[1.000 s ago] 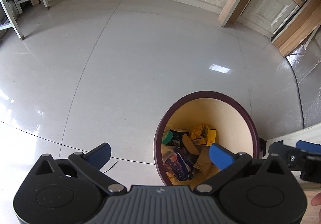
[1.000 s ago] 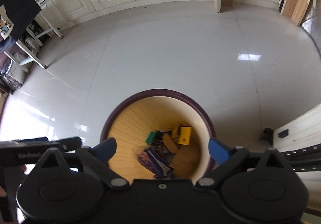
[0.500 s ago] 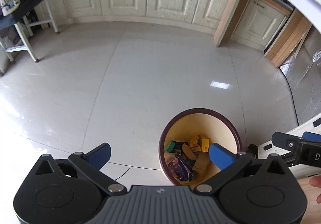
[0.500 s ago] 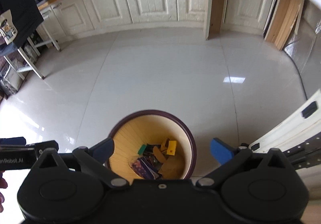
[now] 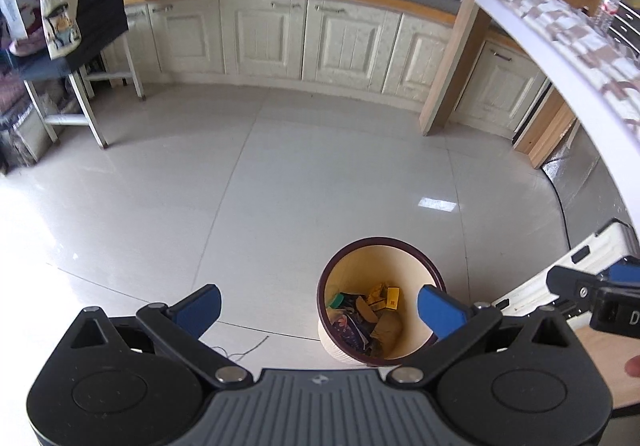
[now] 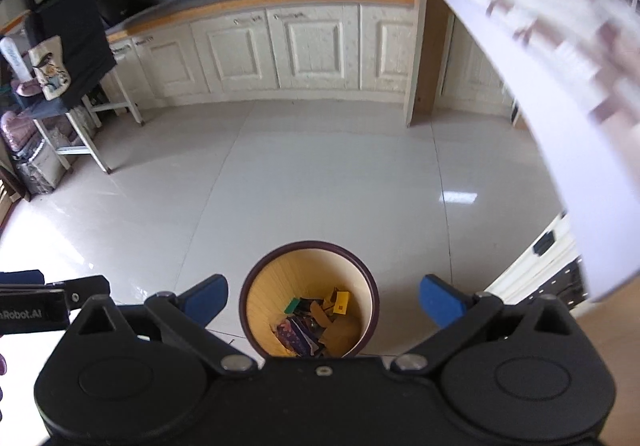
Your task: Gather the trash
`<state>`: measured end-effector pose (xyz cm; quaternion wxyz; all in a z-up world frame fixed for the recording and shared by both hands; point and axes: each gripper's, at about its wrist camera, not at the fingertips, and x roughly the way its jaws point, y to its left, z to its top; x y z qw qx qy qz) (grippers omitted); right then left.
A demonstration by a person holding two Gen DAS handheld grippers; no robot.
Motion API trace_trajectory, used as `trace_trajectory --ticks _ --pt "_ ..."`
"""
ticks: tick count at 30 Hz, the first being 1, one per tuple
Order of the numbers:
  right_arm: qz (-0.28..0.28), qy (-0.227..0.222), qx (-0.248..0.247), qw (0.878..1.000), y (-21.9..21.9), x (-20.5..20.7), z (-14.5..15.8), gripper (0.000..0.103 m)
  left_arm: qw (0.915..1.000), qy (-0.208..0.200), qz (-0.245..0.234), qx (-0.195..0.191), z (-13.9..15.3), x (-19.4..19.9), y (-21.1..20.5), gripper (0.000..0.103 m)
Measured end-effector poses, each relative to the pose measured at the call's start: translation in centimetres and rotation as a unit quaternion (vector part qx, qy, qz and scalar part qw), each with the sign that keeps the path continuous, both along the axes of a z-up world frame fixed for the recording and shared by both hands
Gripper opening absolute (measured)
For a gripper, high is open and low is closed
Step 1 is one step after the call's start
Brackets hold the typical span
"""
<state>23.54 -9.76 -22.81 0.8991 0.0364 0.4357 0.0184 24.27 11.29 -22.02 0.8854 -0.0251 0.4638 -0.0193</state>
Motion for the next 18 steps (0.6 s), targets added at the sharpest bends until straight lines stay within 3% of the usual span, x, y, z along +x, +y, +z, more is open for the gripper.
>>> trace_trajectory --ticks 18 --pt "0.018 -0.08 -0.016 0.996 -1.4 -10.1 11.8 0.103 0.9934 -0.111 -0.031 0.003 11.2 -10.3 -2.2 0.103"
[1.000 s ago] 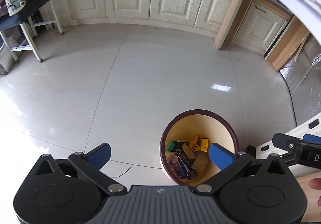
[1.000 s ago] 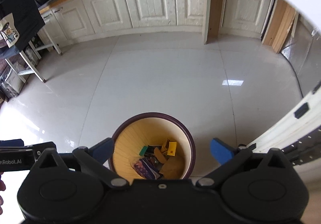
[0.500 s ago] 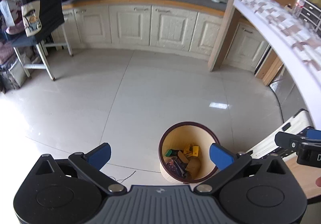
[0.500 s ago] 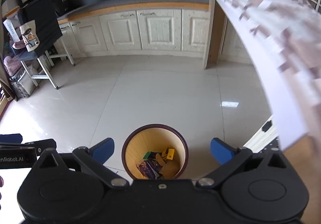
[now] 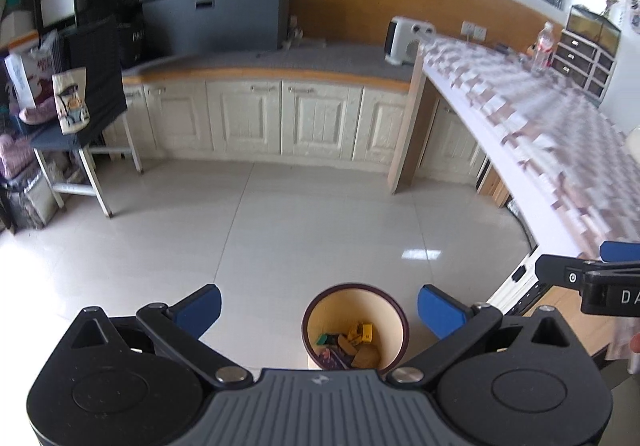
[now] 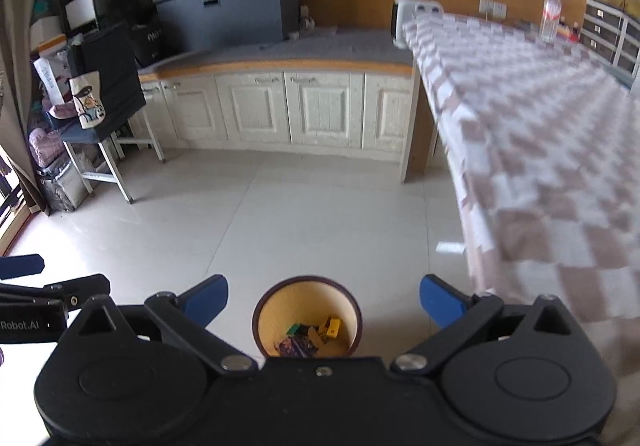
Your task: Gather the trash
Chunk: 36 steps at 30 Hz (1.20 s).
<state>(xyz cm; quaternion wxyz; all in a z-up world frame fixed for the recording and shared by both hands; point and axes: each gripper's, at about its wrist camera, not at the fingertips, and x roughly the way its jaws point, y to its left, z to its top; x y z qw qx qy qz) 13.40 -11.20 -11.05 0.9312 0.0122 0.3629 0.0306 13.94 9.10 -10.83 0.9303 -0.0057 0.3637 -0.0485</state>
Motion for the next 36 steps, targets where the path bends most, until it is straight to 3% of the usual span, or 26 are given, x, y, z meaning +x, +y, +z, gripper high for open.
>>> trace_trajectory --ticks 14,36 --pt "-0.014 -0.05 -0.022 0.998 -1.1 -6.3 4.5 0.103 0.9991 -0.04 0.013 0.006 4.2 -5.4 0.5 0.103" --pt "-0.057 -0.056 -0.039 0.996 -3.7 -13.6 4.5 0.103 0.9987 -0.039 -0.027 0.018 4.7 -10.6 -2.1 0.103"
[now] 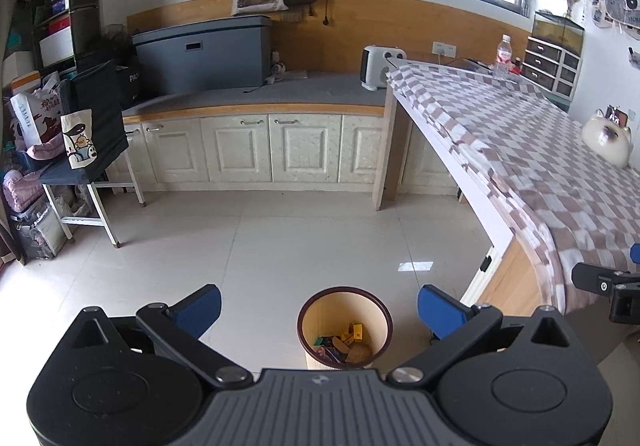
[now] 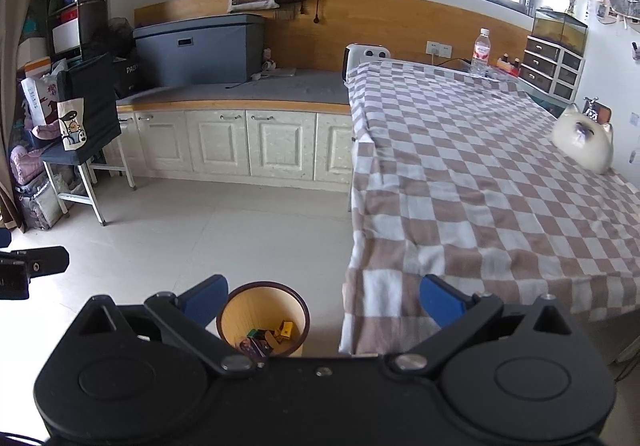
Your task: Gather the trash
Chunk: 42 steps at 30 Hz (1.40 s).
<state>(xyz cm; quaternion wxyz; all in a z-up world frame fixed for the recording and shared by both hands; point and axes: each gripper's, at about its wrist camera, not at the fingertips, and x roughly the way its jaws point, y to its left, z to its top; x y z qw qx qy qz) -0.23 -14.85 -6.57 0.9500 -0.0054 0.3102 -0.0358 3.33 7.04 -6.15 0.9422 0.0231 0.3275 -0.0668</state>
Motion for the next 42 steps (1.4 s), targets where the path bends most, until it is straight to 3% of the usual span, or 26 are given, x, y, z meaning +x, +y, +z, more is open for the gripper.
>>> trace_trajectory --ticks 42 --pt "0.005 0.01 -0.001 1.0 1.7 -1.5 -0.7 0.103 0.9996 0.026 0.003 0.0 -1.0 -1.5 0.3 0.103"
